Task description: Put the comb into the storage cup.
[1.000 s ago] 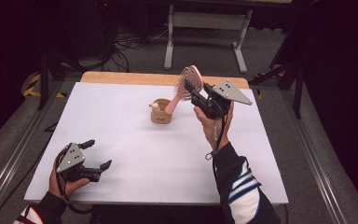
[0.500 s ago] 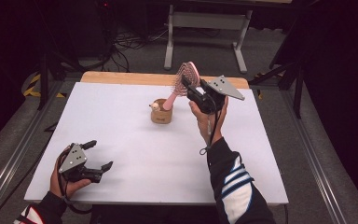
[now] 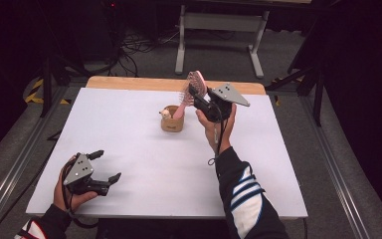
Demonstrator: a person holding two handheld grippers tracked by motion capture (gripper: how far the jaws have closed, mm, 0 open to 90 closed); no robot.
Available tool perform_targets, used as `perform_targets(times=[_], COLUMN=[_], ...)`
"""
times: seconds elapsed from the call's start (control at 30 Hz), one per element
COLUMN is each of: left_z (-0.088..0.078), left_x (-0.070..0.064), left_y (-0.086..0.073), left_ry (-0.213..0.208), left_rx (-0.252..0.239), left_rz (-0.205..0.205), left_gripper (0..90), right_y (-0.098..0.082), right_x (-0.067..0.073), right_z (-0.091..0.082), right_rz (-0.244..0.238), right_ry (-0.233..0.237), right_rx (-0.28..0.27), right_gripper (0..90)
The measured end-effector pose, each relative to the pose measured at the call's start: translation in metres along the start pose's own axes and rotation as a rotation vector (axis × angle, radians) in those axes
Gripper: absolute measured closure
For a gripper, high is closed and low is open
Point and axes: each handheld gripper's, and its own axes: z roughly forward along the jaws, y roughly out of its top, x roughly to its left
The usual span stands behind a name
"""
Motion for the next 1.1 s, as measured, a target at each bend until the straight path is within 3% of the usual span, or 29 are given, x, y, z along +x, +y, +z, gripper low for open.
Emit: perform_targets(times=[0.23,0.4,0.57,1.1], left_z=[0.001,0.000,0.001,0.001], left_x=[-0.001,-0.001,-0.001,-0.002], left_y=[0.000,0.000,0.001,0.001], left_ry=[-0.001,0.001,-0.004,-0.009], left_rx=[0.004,0.005,0.006,0.009], left_rz=[0.002,0.006,0.009,0.010], left_gripper=[6.2,6.2,6.2,6.2], right_y=[-0.010,-0.021,-0.029,-0.036], right_x=[0.003,0.010,0.011,0.010], right_z=[0.004,0.009,0.013,0.014], right_rz=[0.018,-0.010,-0.004,0.005], right_ry=[0.013,0.028,0.019,0.015], right_rx=[0.032,0.069,0.094,0.100], right_gripper=[63.8,63.7,63.6,63.2])
